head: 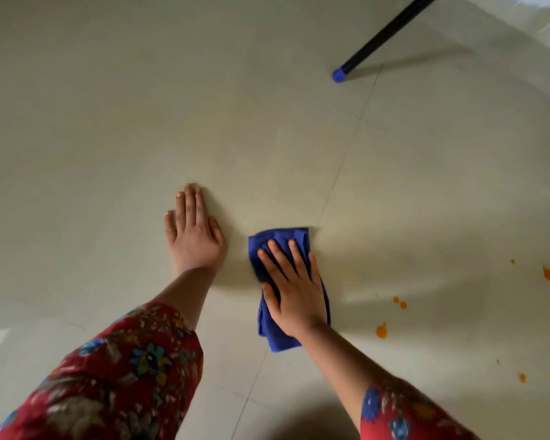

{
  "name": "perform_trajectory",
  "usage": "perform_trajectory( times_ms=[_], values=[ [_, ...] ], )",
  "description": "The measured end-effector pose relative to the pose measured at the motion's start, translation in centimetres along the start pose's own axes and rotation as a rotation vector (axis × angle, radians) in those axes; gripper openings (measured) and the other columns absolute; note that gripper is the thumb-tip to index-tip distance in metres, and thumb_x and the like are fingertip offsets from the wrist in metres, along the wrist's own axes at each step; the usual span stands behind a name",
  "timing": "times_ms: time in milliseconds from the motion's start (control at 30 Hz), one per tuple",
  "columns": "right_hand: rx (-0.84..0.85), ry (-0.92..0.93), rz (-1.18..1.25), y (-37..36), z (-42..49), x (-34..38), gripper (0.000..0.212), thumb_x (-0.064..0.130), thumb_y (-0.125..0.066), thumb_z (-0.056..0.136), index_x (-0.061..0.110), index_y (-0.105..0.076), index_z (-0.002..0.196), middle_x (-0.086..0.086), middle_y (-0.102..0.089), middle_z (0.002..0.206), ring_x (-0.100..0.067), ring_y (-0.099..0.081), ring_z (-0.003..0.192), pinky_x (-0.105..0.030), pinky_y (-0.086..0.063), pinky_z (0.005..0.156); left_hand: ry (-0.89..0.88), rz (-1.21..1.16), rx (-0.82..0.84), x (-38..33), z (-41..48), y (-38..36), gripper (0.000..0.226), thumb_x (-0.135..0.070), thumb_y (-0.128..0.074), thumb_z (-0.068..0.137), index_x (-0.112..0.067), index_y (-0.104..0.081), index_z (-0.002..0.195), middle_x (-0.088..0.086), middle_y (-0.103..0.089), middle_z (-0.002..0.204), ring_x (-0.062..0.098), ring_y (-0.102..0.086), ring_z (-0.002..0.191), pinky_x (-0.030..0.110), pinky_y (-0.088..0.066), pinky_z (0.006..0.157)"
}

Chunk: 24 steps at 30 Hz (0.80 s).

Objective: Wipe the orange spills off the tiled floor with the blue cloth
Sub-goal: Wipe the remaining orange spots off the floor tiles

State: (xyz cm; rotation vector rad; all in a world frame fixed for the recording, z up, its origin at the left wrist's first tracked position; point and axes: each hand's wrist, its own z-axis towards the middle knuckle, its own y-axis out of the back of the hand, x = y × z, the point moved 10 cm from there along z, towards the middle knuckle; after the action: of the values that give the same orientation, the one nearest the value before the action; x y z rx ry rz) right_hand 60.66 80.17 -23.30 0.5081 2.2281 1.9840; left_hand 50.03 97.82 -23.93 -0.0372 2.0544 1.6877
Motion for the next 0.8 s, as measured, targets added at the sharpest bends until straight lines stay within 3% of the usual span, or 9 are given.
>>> perform_trajectory(
  times_ms=[167, 367, 533, 700, 800],
  values=[
    [-0.019, -0.059, 0.048, 0.2, 0.0, -0.8, 0.057, 0.043, -0.032, 0.097, 0.034, -0.024, 0.152, 0.012, -0.021, 0.160, -0.020, -0.011, 0.150, -0.046, -0.007, 0.120, -0.020, -0.015, -0.012, -0.2, -0.2, 0.2, 0.072, -0.036, -0.026, 0.088, -0.013, -0.010, 0.155, 0.002, -0.005, 0.163, 0.017, -0.001, 0.150, 0.038, -0.001, 0.121],
    [-0.178, -0.332, 0.066, 0.7, 0.0, -4.1, 0.054, 0.043, -0.026, 0.099, 0.032, -0.027, 0.152, 0.012, -0.022, 0.160, -0.019, -0.018, 0.149, -0.048, -0.015, 0.119, -0.067, -0.099, -0.062, -0.3, -0.4, 0.8, 0.066, -0.031, -0.033, 0.090, -0.011, -0.022, 0.153, 0.005, -0.013, 0.162, 0.017, -0.009, 0.149, 0.031, -0.007, 0.121],
    [-0.166, -0.274, 0.061, 0.8, 2.4, -4.3, 0.056, 0.046, -0.025, 0.097, 0.033, -0.026, 0.152, 0.012, -0.020, 0.161, -0.021, -0.016, 0.149, -0.050, -0.013, 0.120, -0.078, -0.116, -0.023, -1.2, -5.2, -0.3, 0.058, -0.017, -0.035, 0.096, -0.012, -0.021, 0.153, 0.004, -0.014, 0.161, 0.018, -0.012, 0.149, 0.029, -0.008, 0.120],
    [-0.112, -0.187, 0.030, 0.8, 3.5, -3.5, 0.056, 0.045, -0.024, 0.097, 0.034, -0.025, 0.152, 0.012, -0.020, 0.161, -0.021, -0.017, 0.149, -0.051, -0.012, 0.119, -0.141, -0.068, 0.023, -3.2, -20.0, -3.7, 0.061, -0.025, -0.024, 0.094, -0.014, -0.022, 0.153, 0.001, -0.016, 0.161, 0.016, -0.013, 0.148, 0.031, -0.006, 0.119],
    [-0.109, -0.123, 0.034, 1.1, 4.0, -2.9, 0.059, 0.046, -0.018, 0.095, 0.033, -0.027, 0.152, 0.011, -0.022, 0.160, -0.022, -0.018, 0.149, -0.051, -0.013, 0.119, -0.081, -0.041, 0.002, -2.2, -22.5, -4.0, 0.060, -0.026, -0.025, 0.095, -0.018, -0.018, 0.154, -0.003, -0.015, 0.161, 0.012, -0.008, 0.149, 0.030, -0.003, 0.120]
  ],
)
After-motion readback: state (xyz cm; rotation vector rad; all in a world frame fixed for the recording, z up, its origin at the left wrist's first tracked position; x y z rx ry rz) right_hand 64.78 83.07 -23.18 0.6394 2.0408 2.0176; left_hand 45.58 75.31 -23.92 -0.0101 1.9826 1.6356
